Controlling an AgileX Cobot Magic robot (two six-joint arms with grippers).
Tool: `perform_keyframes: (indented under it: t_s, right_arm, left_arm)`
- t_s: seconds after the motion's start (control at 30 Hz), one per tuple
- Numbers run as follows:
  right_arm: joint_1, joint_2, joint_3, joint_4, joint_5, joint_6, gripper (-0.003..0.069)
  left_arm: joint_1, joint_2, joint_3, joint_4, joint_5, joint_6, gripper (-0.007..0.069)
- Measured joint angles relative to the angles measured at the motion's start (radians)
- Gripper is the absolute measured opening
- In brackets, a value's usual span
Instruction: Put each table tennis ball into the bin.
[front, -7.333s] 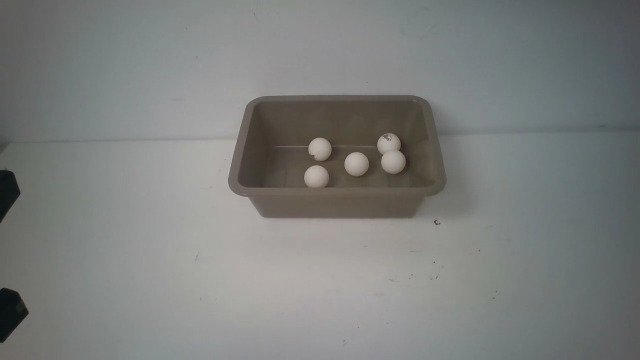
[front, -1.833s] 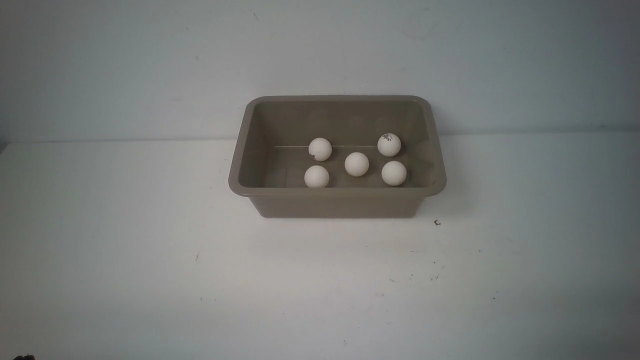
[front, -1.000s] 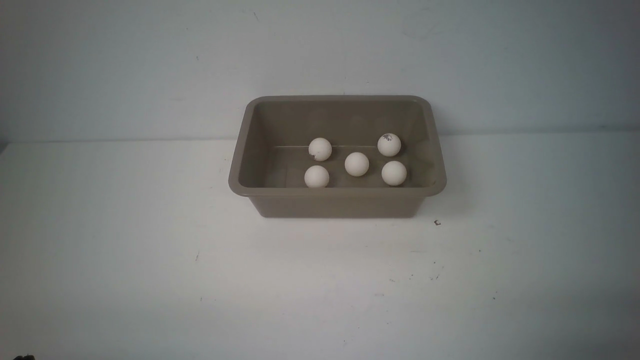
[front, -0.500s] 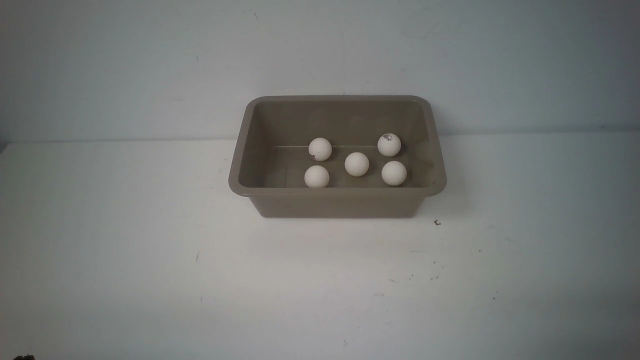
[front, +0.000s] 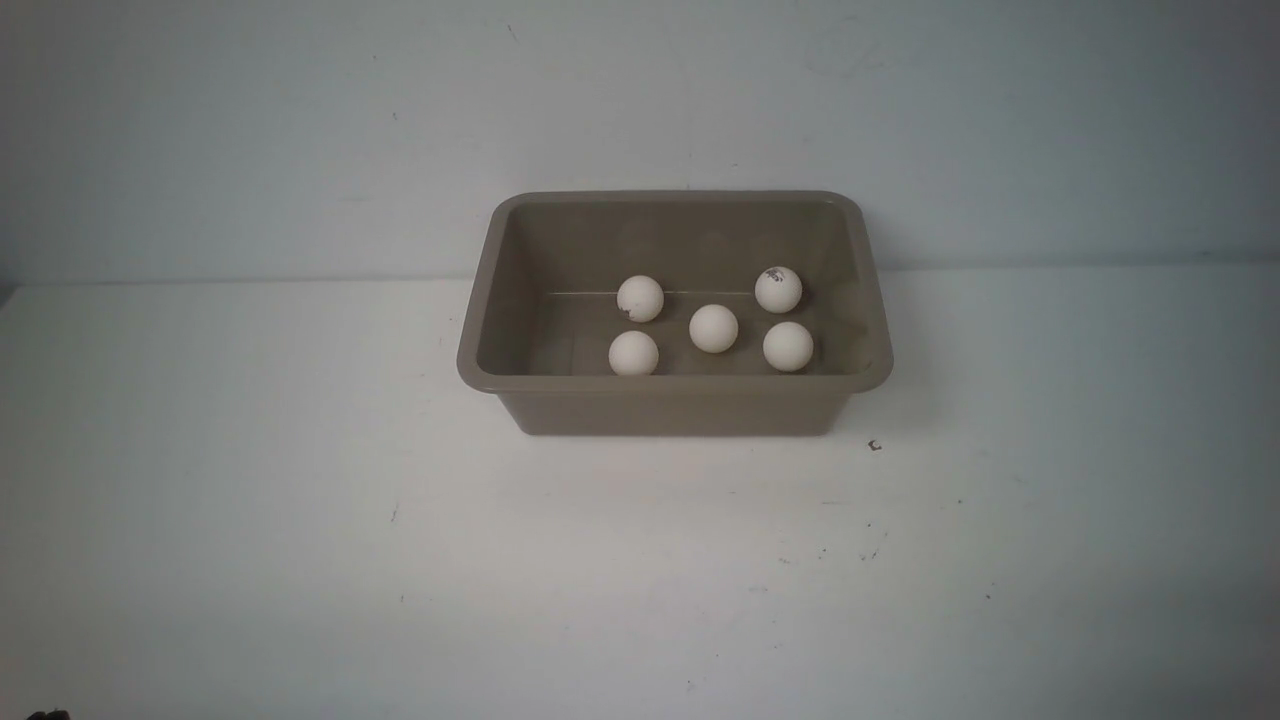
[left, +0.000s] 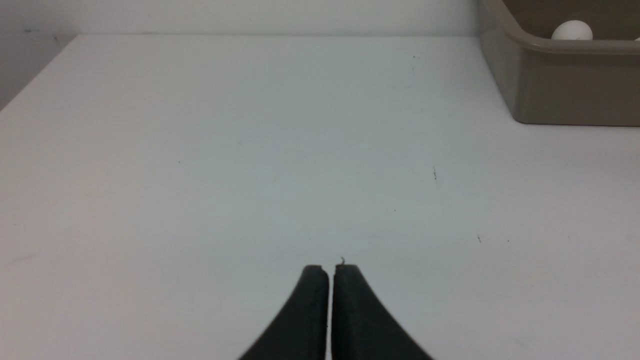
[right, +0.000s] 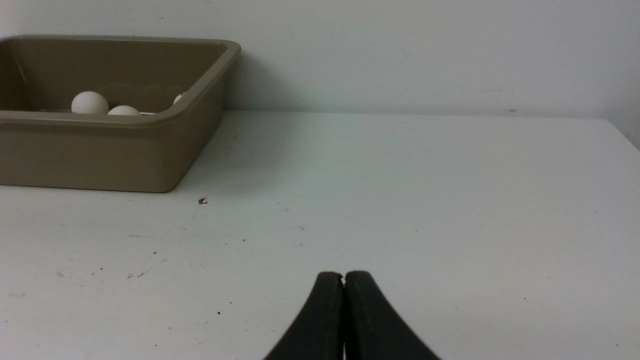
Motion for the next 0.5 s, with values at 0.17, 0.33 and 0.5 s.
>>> perform_keyframes:
  t_s: [0.17,0.33,0.5]
  right_arm:
    - [0.0,0.0,0.0,0.0,0.0,-0.011,-0.001]
    - [0.0,0.0,0.0,0.0,0.0,-0.012,-0.001]
    - [0.0,0.0,0.0,0.0,0.0,-0.014,-0.001]
  left_arm:
    - [0.0,0.0,0.0,0.0,0.0,0.0,-0.0004]
    - [0.0,0.0,0.0,0.0,0.0,0.0,-0.0004]
    - [0.0,0.0,0.0,0.0,0.0,0.0,-0.0004]
